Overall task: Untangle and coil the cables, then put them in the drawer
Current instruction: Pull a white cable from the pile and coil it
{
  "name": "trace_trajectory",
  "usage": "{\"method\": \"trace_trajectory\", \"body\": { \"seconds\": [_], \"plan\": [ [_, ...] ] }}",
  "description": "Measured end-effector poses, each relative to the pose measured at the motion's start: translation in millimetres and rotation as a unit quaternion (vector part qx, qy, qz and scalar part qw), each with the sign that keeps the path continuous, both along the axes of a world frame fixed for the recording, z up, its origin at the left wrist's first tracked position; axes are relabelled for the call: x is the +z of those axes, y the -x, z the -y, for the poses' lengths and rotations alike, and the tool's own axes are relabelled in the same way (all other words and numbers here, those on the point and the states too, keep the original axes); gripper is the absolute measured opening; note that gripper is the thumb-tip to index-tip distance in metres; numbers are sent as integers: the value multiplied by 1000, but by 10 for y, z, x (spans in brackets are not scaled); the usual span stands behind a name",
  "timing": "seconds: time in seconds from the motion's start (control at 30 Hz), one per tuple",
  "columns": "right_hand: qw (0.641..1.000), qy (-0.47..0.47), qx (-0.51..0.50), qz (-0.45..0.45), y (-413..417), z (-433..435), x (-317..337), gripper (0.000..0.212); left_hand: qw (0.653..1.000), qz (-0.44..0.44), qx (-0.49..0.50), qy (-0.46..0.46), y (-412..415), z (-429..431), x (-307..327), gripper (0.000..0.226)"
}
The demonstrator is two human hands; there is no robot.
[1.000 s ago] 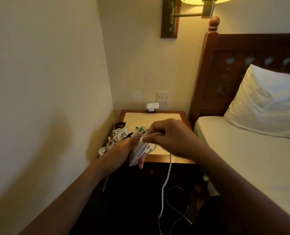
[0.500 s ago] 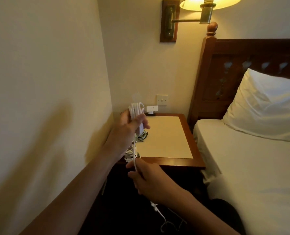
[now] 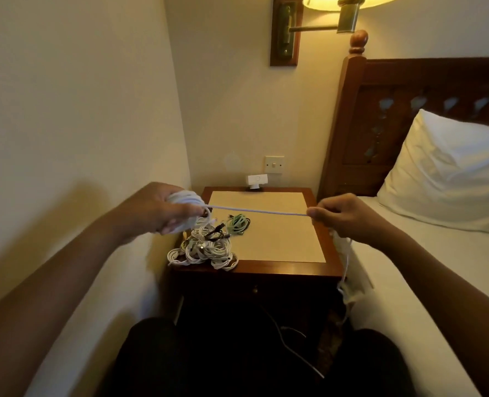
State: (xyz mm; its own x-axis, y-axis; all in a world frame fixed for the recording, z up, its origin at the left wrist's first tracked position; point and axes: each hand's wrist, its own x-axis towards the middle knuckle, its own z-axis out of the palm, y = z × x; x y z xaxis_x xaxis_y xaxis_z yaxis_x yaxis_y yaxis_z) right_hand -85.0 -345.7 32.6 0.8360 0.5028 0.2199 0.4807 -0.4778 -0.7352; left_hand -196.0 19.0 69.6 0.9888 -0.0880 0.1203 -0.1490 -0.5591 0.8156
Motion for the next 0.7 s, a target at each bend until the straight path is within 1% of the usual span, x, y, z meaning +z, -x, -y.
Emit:
{"method": "trace_trajectory", "body": {
  "seconds": [0.07, 0.13, 0.17, 0.2, 0.23, 0.27, 0.33, 0.37, 0.4, 0.43, 0.5, 0.53, 0.57, 0.6, 0.63, 0.67, 0.7],
  "plan": [
    [999, 7, -29, -24, -89, 184, -176, 40, 995, 43, 77, 49, -134, -230, -1, 30],
    [996, 8, -64, -58, -131, 361, -375, 52, 982, 86, 136, 102, -276, -423, -30, 34],
    [994, 0, -73, -86, -142, 448, -473, 57, 975, 99, 162, 116, -334, -478, -59, 36],
    [992, 2, -72, -106, -146, 514, -558, 55, 969, 106, 187, 121, -373, -494, -96, 39],
    [991, 27, -60, -114, -141, 564, -648, 47, 960, 115, 216, 134, -420, -510, -135, 43],
    [990, 80, -50, -107, -140, 615, -764, 37, 946, 116, 251, 166, -467, -546, -155, 44],
    [971, 217, -72, -72, -147, 792, -1091, 25, 901, 106, 296, 300, -618, -694, -181, 41],
    [954, 276, -103, -55, -132, 946, -1286, 23, 877, 97, 309, 356, -670, -795, -179, 38],
    [941, 310, -128, -47, -102, 1116, -1476, 24, 861, 87, 312, 392, -695, -897, -174, 35],
    [932, 332, -139, -50, -65, 1299, -1646, 27, 850, 87, 315, 413, -745, -988, -191, 34],
    [920, 358, -133, -91, 24, 1579, -1921, 33, 835, 87, 330, 432, -725, -930, -200, 33],
    [919, 357, -128, -112, 69, 1630, -1989, 31, 840, 88, 313, 435, -670, -789, -188, 30],
    [912, 368, -127, -127, 144, 1598, -1961, 23, 852, 82, 288, 429, -650, -632, -192, 26],
    [913, 368, -116, -130, 177, 1545, -1937, 12, 872, 66, 263, 407, -611, -432, -185, 23],
    [914, 368, -110, -128, 183, 1444, -1847, 30, 895, 45, 236, 375, -564, -213, -181, 22],
    [921, 360, -92, -118, 172, 1315, -1732, 55, 915, 25, 211, 342, -518, -22, -189, 22],
    [931, 335, -79, -117, 200, 1136, -1535, 74, 931, 12, 190, 312, -476, 170, -188, 23]
  ]
}}
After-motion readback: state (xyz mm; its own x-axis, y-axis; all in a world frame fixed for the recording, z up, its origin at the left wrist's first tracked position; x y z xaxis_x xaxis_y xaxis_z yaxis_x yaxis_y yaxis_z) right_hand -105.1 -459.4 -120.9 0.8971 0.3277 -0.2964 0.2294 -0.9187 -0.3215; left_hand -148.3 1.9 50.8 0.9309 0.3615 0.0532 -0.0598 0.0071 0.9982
